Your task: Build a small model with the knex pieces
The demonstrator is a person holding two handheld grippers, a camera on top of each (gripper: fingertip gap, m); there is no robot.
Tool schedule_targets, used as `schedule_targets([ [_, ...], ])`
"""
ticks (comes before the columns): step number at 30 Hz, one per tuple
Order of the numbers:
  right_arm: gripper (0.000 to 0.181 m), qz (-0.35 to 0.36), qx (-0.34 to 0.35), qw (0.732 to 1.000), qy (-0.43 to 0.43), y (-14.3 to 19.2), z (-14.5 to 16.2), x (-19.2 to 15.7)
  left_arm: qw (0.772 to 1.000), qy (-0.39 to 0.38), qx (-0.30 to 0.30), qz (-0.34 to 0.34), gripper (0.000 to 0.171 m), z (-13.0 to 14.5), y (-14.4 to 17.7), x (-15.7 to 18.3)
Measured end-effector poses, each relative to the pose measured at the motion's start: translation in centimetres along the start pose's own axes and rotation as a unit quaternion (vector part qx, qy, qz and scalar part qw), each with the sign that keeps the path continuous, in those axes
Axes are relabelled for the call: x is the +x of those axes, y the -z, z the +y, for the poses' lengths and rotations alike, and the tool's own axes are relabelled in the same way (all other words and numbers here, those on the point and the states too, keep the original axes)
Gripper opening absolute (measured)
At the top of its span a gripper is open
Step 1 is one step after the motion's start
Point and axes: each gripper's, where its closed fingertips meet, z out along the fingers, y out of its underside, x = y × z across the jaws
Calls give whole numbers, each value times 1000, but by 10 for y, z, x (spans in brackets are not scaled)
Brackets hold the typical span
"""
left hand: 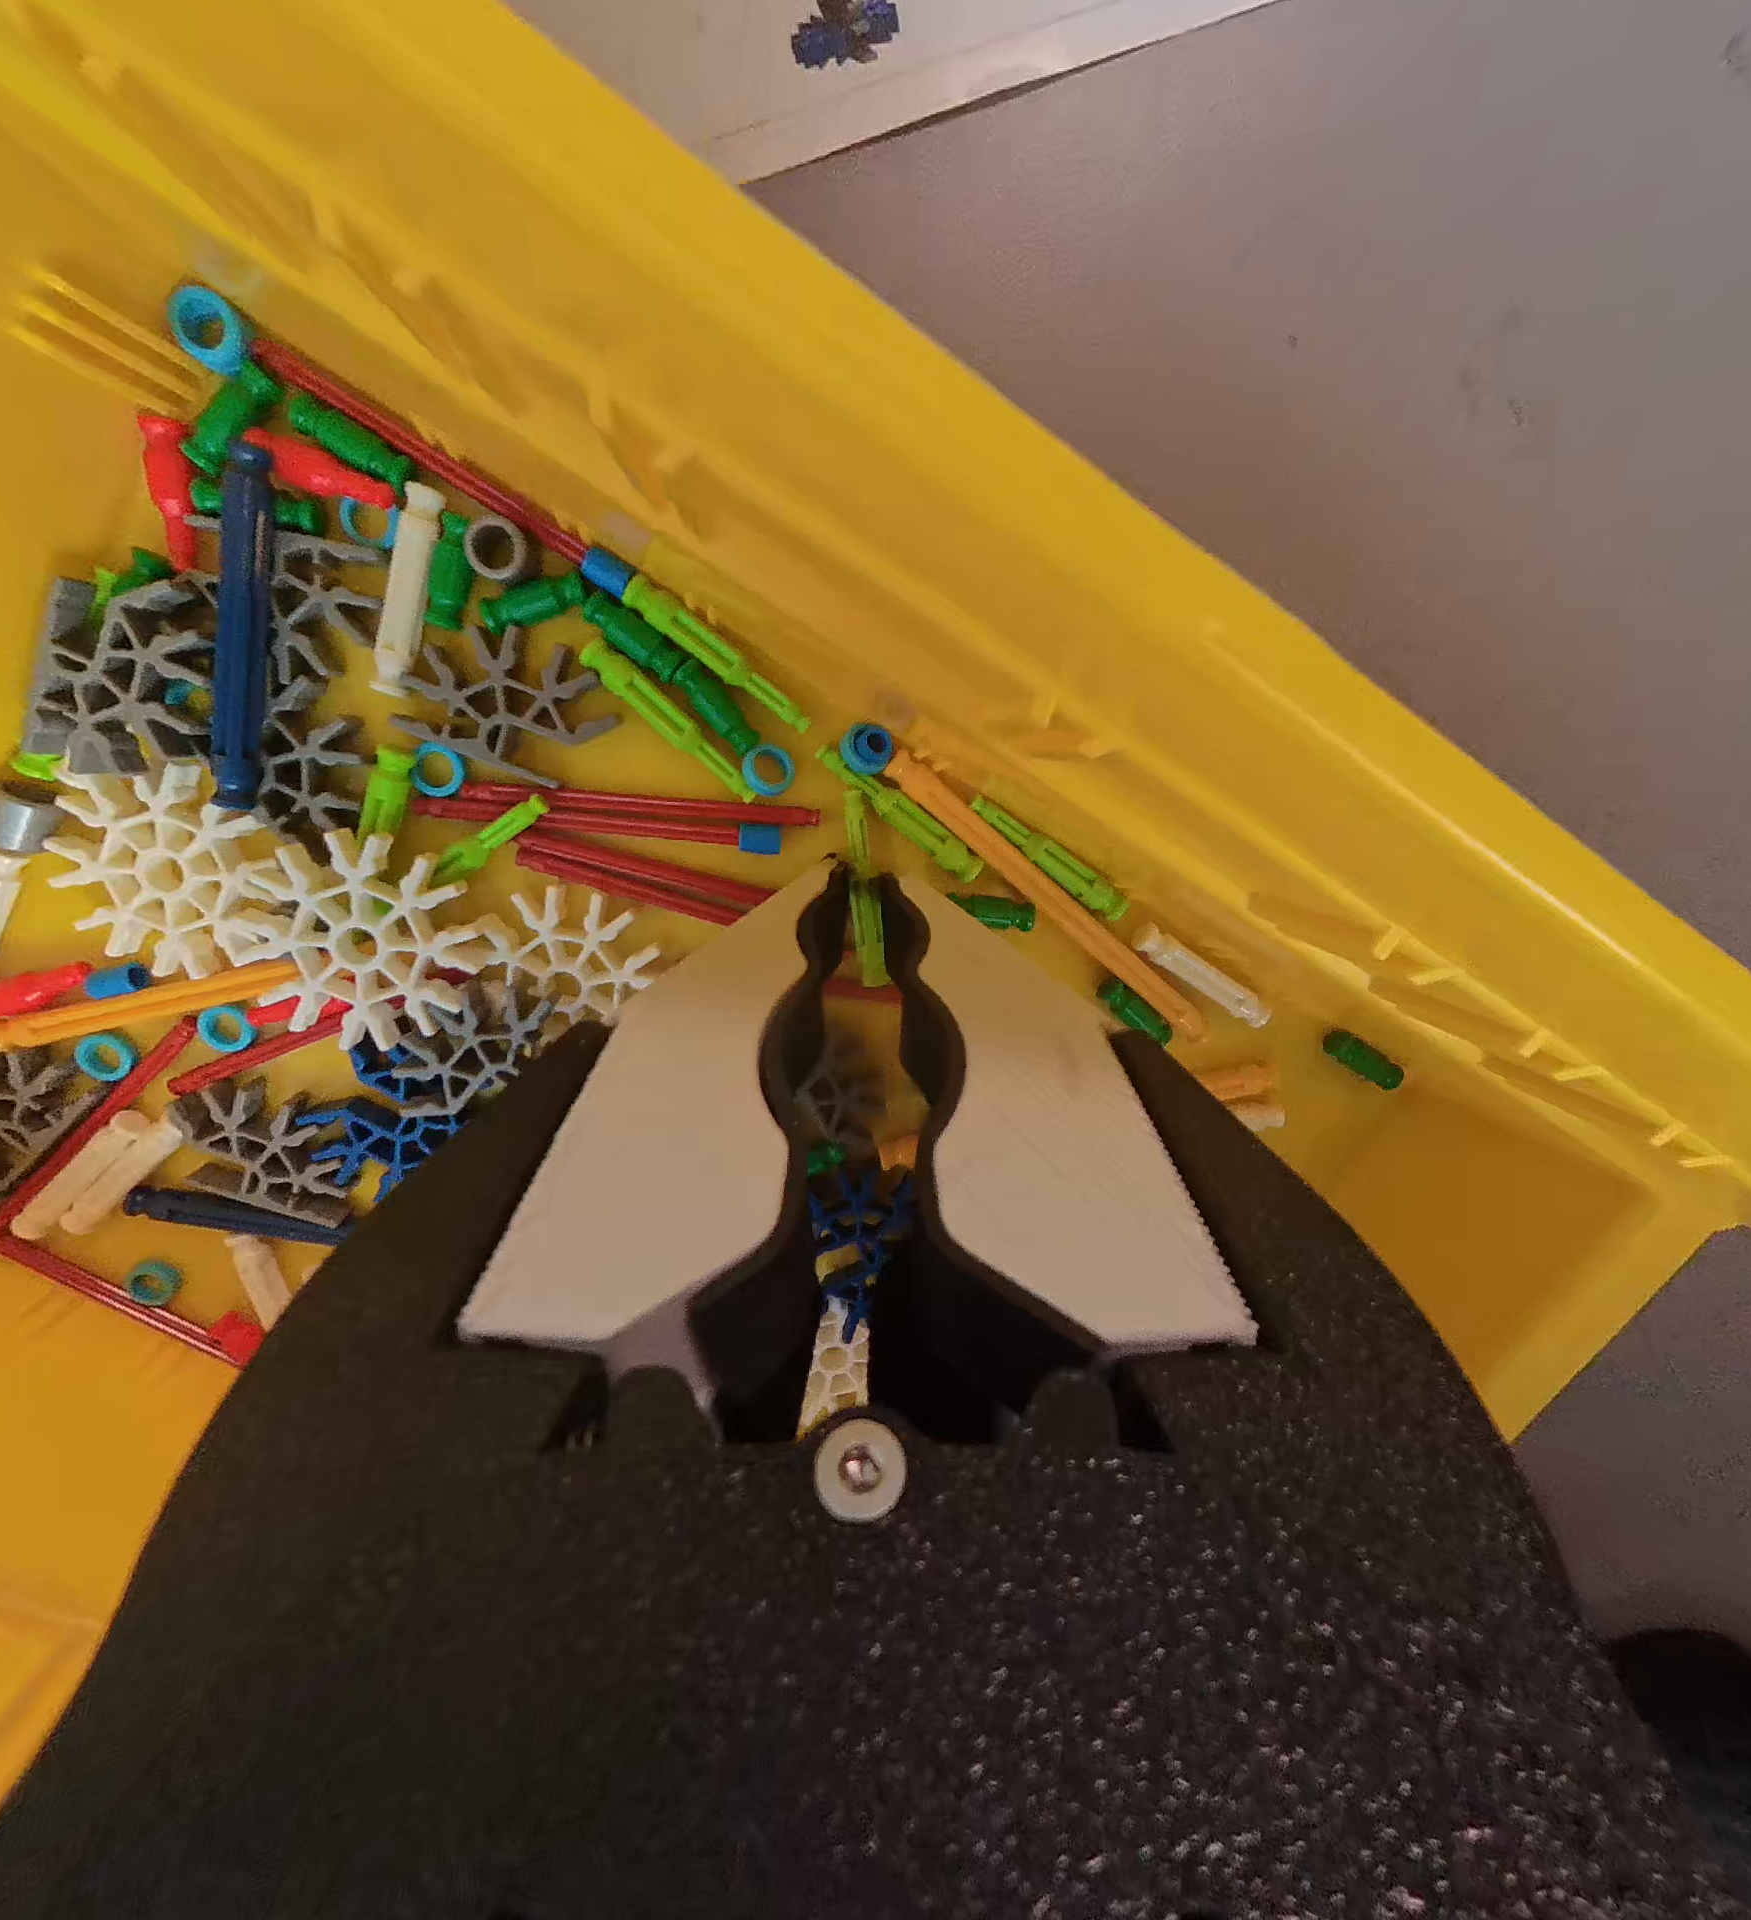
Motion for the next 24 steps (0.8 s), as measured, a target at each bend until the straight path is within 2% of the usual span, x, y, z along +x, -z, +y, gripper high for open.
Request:
schedule_targets([
  [3,33,1,3,1000,2,1,-1,0,999,-21,23,-7,6,-4,15,5],
  [6,33,-4,13,1000,4,4,-3,-2,993,-70,83,-53,6,-11,57,17],
  [8,33,-12,23,1000,8,7,-6,-5,985,-104,137,-2,5,-9,83,68],
  [10,36,-23,30,999,14,9,-8,-9,976,-142,159,45,6,7,95,124],
  [13,41,-29,31,999,18,9,-8,-12,969,-169,148,99,6,41,69,192],
  [15,42,-30,26,999,18,7,-7,-12,967,-175,141,118,6,58,47,218],
  [17,42,-28,25,999,19,7,-6,-12,968,-156,144,133,6,64,32,228],
  [20,42,-22,33,999,21,9,-8,-11,974,-156,108,126,13,75,14,223],
  [22,42,-19,40,999,18,12,-10,-9,963,-149,146,173,14,64,45,225],
  [24,42,-19,49,999,12,14,-13,-7,946,-113,232,196,14,32,99,202],
])
